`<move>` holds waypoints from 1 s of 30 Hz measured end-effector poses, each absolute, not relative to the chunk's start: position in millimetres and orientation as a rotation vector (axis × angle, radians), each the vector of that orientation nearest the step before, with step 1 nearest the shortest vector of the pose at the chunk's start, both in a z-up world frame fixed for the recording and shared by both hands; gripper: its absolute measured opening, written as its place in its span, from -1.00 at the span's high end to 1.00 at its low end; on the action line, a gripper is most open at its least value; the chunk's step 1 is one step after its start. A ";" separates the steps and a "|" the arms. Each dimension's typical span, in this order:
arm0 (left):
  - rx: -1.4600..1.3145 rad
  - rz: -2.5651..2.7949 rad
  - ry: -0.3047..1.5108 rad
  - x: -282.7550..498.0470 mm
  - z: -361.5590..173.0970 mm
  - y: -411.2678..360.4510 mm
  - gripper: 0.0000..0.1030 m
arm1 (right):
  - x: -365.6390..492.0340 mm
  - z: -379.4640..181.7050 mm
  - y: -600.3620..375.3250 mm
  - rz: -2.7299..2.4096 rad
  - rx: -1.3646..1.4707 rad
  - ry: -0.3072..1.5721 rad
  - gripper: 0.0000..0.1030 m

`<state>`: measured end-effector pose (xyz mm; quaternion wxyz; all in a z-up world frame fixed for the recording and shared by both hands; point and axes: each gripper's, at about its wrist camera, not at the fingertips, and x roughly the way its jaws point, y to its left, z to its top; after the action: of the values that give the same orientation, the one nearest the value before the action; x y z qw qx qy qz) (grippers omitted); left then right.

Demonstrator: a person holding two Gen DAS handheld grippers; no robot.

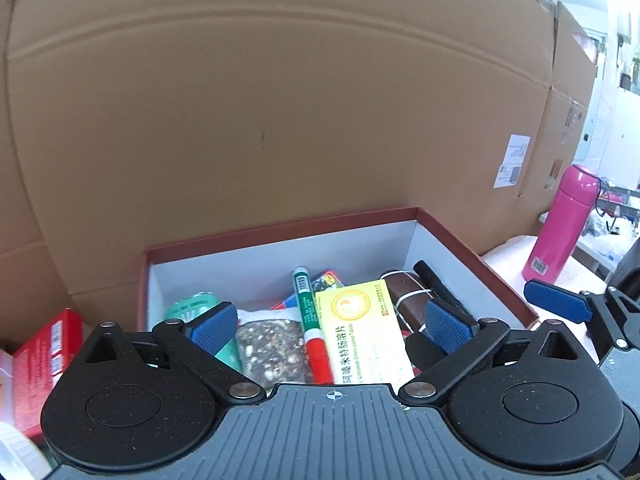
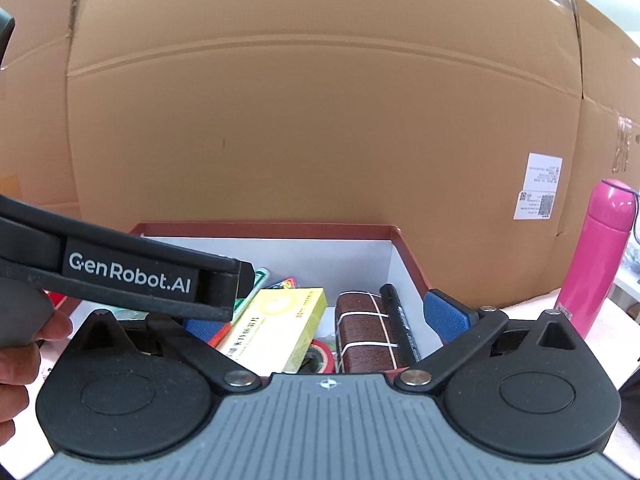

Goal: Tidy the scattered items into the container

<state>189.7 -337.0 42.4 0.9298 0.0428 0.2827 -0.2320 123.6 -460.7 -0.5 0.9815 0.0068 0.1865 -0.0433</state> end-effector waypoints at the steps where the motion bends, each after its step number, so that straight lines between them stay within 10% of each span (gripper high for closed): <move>1: 0.089 -0.474 0.574 186.6 43.7 -334.4 -1.00 | 122.0 0.2 -458.5 -0.085 0.007 0.373 -0.99; 30: 0.115 -0.472 0.524 89.4 49.8 -270.4 -1.00 | 11.5 22.8 -365.9 -0.108 -0.074 0.361 -1.00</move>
<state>89.4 -270.4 49.8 0.9369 0.0565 0.2564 -0.2309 11.5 -365.9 22.8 0.9816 -0.0369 0.1794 -0.0539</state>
